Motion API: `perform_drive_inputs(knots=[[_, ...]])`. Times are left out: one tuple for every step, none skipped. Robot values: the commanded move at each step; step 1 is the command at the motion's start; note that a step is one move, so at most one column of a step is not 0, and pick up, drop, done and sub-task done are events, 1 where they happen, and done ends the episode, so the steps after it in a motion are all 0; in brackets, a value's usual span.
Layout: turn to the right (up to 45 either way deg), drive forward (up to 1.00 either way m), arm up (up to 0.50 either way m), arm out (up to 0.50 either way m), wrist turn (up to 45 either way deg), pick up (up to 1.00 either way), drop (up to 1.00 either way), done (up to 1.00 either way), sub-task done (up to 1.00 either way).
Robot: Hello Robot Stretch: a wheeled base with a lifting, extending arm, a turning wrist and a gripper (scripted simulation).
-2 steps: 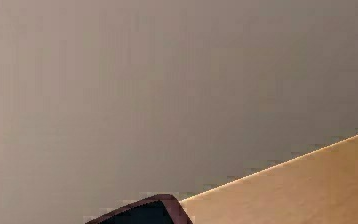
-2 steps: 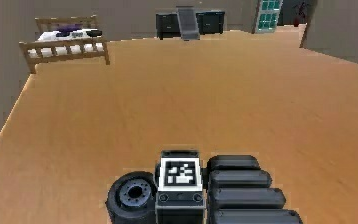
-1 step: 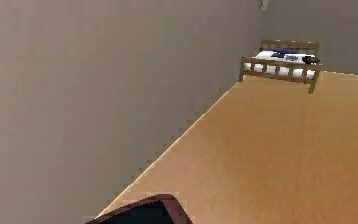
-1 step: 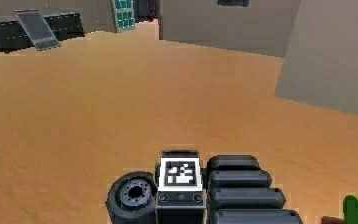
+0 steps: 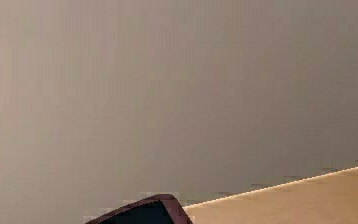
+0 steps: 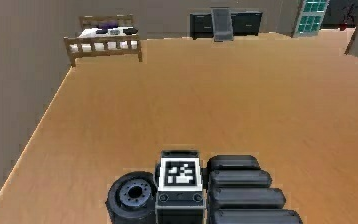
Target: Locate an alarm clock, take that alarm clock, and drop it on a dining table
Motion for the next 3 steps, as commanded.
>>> perform_drive_inputs(knots=[[-45.0,0.0,0.0,0.0,0.0,0.0,0.0,0.0,0.0],[-39.0,0.0,0.0,0.0,0.0,0.0,0.0,0.0,0.0],[45.0,0.0,0.0,0.0,0.0,0.0,0.0,0.0,0.0]])
